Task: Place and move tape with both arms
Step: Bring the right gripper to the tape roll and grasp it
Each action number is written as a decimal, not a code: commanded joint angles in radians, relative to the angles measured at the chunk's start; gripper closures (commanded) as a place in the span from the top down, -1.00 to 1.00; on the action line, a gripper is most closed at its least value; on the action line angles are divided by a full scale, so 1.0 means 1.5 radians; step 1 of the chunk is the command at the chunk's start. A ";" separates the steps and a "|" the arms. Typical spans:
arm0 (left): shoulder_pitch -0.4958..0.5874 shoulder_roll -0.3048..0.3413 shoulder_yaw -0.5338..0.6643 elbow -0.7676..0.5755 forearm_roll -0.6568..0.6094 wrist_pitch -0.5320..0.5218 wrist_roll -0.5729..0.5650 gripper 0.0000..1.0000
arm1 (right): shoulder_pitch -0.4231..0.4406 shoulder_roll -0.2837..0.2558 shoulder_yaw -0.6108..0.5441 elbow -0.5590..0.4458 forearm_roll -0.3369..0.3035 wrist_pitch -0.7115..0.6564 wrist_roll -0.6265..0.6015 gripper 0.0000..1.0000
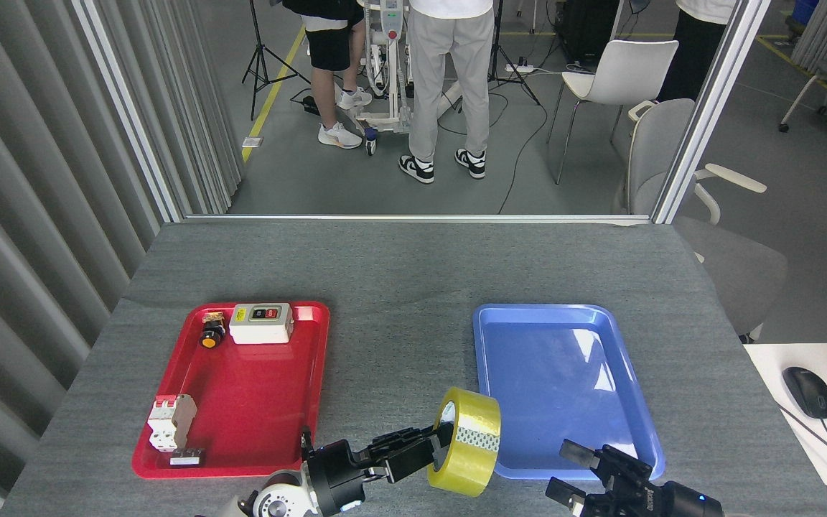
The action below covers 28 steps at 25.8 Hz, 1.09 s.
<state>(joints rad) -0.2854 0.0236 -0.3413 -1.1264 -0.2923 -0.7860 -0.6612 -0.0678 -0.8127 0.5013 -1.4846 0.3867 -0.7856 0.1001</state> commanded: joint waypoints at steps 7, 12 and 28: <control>0.000 0.002 0.006 -0.006 -0.006 0.000 0.001 -1.00 | -0.004 0.019 0.000 -0.040 0.040 0.000 0.001 1.00; -0.001 0.003 0.006 -0.004 -0.009 0.000 0.001 -1.00 | -0.010 0.057 0.001 -0.040 0.060 0.000 0.002 1.00; -0.004 0.009 0.006 -0.004 -0.009 0.000 0.001 -1.00 | -0.029 0.135 -0.006 -0.031 0.072 0.000 0.058 0.89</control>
<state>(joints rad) -0.2910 0.0377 -0.3327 -1.1323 -0.3055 -0.7852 -0.6595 -0.1098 -0.6159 0.4952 -1.5321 0.4949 -0.7858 0.1854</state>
